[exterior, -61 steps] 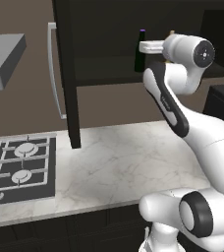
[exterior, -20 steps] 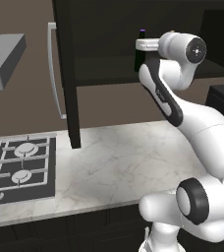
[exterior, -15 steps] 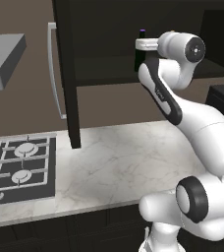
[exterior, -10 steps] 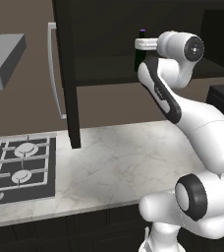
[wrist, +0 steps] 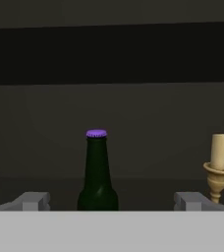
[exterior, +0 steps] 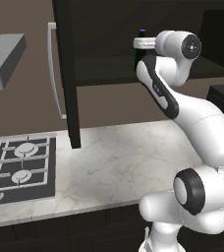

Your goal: Get the candle and the beer from the cabinet and move them to the dining counter.

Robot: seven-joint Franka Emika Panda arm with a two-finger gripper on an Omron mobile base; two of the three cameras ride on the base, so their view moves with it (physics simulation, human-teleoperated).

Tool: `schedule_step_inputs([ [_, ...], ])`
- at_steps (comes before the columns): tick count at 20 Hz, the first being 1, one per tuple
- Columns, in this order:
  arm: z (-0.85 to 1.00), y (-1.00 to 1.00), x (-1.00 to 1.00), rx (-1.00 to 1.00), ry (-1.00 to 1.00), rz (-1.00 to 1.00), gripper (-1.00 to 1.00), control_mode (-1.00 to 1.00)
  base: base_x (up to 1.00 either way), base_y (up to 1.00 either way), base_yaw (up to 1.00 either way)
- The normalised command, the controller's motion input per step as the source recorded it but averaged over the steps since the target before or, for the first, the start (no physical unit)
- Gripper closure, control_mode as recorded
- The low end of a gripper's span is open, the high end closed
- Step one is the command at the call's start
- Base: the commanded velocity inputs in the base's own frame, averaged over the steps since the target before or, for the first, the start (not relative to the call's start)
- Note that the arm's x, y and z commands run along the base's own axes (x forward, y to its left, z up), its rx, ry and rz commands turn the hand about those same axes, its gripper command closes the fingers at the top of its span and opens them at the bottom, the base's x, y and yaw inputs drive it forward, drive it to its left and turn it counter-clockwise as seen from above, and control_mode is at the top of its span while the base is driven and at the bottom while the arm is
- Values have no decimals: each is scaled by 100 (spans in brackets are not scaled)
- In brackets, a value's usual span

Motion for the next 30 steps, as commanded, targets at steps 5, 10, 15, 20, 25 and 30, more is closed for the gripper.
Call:
schedule_step_inputs([
  [5,0,0,16,0,0,0,-100,-100,0,0,0],
  [10,0,0,3,0,1,0,-100,-100,0,0,0],
  [15,0,0,3,0,0,0,-100,-100,0,0,0],
  [20,0,0,13,0,0,0,-100,-100,0,0,0],
  [25,0,0,33,0,0,0,-100,-100,0,0,0],
  [30,0,0,14,0,0,0,-100,-100,0,0,0],
])
